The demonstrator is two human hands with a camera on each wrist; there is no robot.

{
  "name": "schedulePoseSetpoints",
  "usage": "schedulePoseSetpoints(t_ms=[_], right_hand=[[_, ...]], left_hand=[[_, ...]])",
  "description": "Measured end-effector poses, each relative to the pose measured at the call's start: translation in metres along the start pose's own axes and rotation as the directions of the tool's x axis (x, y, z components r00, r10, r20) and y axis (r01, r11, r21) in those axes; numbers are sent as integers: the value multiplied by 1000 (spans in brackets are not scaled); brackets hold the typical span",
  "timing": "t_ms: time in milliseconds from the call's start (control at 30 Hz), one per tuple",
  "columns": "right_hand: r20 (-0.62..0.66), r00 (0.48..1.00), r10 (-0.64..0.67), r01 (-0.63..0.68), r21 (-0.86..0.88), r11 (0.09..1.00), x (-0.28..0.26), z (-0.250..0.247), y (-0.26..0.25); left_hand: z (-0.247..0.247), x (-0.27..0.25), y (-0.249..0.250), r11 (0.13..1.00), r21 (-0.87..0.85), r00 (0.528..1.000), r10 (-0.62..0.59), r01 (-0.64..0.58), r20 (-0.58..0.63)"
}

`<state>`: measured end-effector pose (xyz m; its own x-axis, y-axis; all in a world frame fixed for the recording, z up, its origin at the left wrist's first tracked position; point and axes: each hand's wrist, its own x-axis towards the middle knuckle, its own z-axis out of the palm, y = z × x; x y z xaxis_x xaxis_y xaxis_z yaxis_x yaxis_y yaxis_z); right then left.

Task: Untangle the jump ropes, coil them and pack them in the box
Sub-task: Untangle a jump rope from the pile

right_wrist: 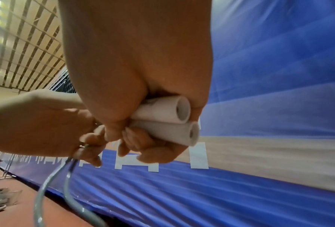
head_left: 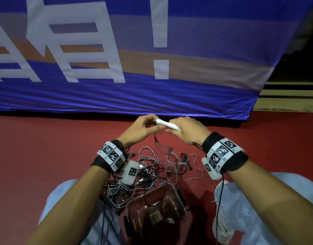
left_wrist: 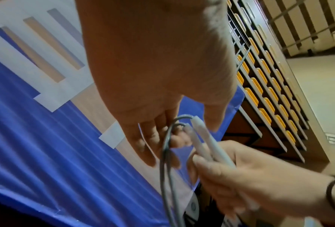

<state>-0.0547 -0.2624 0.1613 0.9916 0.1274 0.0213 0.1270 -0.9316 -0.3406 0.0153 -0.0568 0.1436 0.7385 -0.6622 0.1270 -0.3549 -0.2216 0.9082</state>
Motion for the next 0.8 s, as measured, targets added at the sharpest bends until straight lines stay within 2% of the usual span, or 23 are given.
schedulePoseSetpoints(t_ms=[67, 133, 200, 300, 367, 533, 700, 800], right_hand=[[-25, 1000, -17, 16, -30, 999, -1, 0, 1], [-18, 1000, -15, 15, 27, 1000, -1, -1, 0], [4, 1000, -13, 12, 128, 992, 1, -1, -2], [-39, 999, 31, -23, 179, 984, 3, -5, -4], [-29, 997, 74, -67, 192, 979, 2, -7, -3], [55, 992, 112, -123, 246, 961, 1, -5, -7], [91, 990, 104, -122, 234, 965, -1, -7, -14], [69, 990, 123, -136, 229, 964, -3, -7, -16]], left_hand=[[0, -2, 1, 999, 8, 999, -37, 37, -13], [2, -4, 4, 1000, 9, 999, -22, 22, -39], [3, -3, 9, 989, -147, 998, -40, 32, -51], [3, 0, 18, 886, -452, 987, -148, 104, -64], [1, 3, 17, 834, -541, 977, -188, 106, -99], [-5, 3, 12, 792, -602, 968, -218, 102, -124], [-4, 4, 11, 722, -678, 969, -238, 136, -59], [-9, 4, 10, 660, -726, 963, -269, 191, 8]])
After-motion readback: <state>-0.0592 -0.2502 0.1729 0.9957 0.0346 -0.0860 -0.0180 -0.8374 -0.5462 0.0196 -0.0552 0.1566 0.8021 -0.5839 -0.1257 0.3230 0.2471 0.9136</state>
